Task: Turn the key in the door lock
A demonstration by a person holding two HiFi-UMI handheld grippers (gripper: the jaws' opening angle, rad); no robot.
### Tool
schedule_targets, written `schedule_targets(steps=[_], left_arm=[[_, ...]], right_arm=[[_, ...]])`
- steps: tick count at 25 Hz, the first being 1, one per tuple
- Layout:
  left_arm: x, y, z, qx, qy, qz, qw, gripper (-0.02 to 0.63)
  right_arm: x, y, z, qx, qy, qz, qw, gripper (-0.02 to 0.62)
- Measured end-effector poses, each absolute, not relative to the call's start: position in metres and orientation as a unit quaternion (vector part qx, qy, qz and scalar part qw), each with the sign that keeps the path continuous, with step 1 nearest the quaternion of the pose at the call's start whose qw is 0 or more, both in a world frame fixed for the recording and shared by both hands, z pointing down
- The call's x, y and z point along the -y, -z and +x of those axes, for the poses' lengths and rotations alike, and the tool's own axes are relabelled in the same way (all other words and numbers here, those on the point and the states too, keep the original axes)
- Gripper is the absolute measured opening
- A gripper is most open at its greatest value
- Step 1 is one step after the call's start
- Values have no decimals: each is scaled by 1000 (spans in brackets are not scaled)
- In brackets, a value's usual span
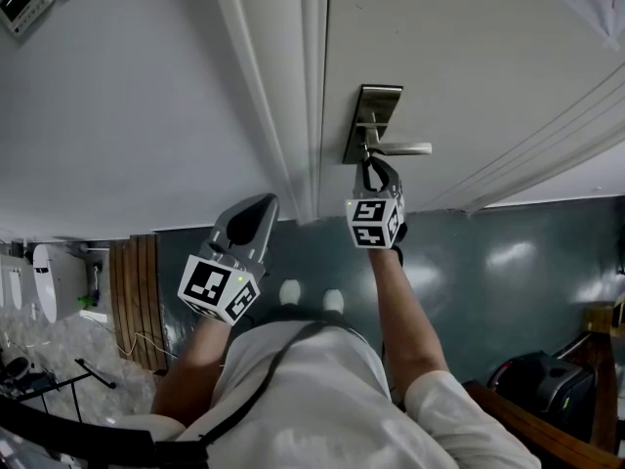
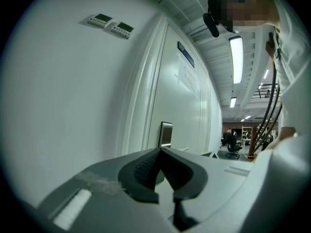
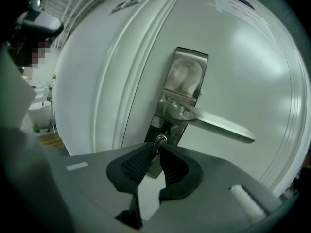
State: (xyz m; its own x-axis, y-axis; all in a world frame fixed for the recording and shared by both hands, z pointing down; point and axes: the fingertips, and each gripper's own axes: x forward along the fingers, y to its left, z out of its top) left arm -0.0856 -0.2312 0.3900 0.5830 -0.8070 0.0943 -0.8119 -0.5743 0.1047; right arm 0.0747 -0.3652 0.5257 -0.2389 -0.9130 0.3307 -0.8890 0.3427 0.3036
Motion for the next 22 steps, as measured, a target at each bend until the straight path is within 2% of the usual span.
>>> schedule_targets(steps=[13,22], left_arm=[[223,-383,-74,456,-9,888,57,5],[219,-391,-63,456,-11,887,66,5]], right_arm=[[360,-535,63,745,267,445,419,47],[356,-545,63,703,367,348,500,52]])
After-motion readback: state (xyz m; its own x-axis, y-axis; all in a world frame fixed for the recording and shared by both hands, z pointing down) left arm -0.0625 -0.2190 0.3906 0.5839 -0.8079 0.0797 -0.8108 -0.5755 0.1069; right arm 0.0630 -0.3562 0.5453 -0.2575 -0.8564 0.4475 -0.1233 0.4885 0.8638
